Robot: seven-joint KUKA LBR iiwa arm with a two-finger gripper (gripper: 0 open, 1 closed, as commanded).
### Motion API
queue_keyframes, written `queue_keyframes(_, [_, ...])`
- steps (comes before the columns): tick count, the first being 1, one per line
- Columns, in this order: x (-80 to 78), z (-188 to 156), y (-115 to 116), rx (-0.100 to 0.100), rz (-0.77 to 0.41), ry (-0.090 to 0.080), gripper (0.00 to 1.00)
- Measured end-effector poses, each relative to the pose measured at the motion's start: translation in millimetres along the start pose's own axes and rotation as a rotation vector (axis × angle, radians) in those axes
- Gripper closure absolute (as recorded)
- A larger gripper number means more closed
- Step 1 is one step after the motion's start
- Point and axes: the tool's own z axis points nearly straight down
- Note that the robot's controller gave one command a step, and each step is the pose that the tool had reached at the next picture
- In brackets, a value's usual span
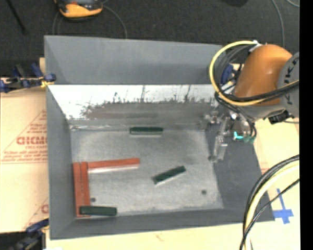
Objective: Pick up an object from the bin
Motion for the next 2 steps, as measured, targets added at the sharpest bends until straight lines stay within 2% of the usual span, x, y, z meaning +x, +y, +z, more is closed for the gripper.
queue_keyframes(1, [-1.8, -5.0, 0.3, 0.001, -0.002, -0.008, 0.00])
queue_keyframes(2, [29.6, 46.7, 29.6, 0.002, -0.003, -0.013, 0.00])
